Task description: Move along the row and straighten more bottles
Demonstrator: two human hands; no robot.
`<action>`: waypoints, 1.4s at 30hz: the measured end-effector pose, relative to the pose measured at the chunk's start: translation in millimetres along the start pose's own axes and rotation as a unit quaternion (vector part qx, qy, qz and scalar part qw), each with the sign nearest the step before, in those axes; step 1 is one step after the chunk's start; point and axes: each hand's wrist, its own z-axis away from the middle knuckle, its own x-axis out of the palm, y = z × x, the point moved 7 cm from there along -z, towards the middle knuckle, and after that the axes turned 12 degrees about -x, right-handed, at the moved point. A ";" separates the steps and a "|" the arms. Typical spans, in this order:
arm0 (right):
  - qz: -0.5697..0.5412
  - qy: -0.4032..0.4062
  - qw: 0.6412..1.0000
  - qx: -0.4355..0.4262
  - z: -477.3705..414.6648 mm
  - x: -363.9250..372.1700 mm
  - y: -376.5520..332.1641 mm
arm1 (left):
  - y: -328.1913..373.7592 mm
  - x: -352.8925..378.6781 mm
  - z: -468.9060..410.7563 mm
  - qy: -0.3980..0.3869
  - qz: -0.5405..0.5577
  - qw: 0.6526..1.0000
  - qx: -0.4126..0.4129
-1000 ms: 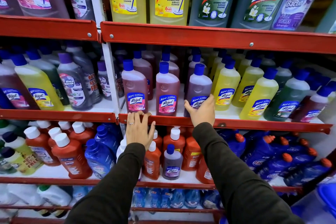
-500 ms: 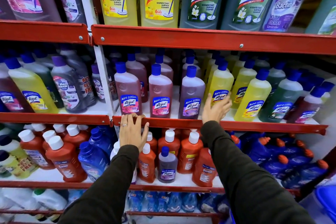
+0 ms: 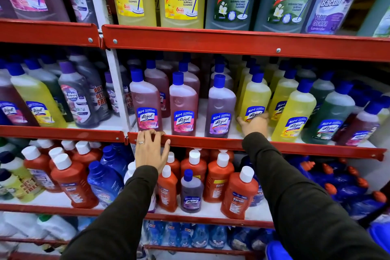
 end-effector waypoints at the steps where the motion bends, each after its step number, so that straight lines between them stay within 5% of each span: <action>1: 0.009 0.000 1.000 -0.008 4.6 -3.7 -0.4 | 0.8 0.5 0.0 0.000 0.003 1.000 -0.001; 18: 0.028 -0.019 0.996 -0.081 52.1 -36.7 -7.6 | 0.4 0.1 2.2 0.038 0.022 0.999 -0.009; 24: -0.152 0.012 0.984 -0.092 51.4 -43.3 0.2 | 49.2 8.2 45.5 0.038 0.160 0.986 -0.006; 28: -0.304 0.021 0.950 -0.071 48.7 -49.3 7.4 | 144.7 -4.9 83.0 -0.041 0.318 0.930 0.182; 30: -0.325 0.009 0.943 -0.066 47.1 -49.1 10.1 | 186.0 -7.4 91.8 -0.123 0.384 0.891 0.210; 36: -0.359 -0.069 0.929 -0.050 34.8 -34.7 27.5 | 247.8 6.6 75.9 -0.303 0.510 0.805 -0.010; 42: -0.364 -0.087 0.925 -0.059 40.9 -42.2 27.8 | 256.5 12.1 61.8 -0.320 0.515 0.794 -0.045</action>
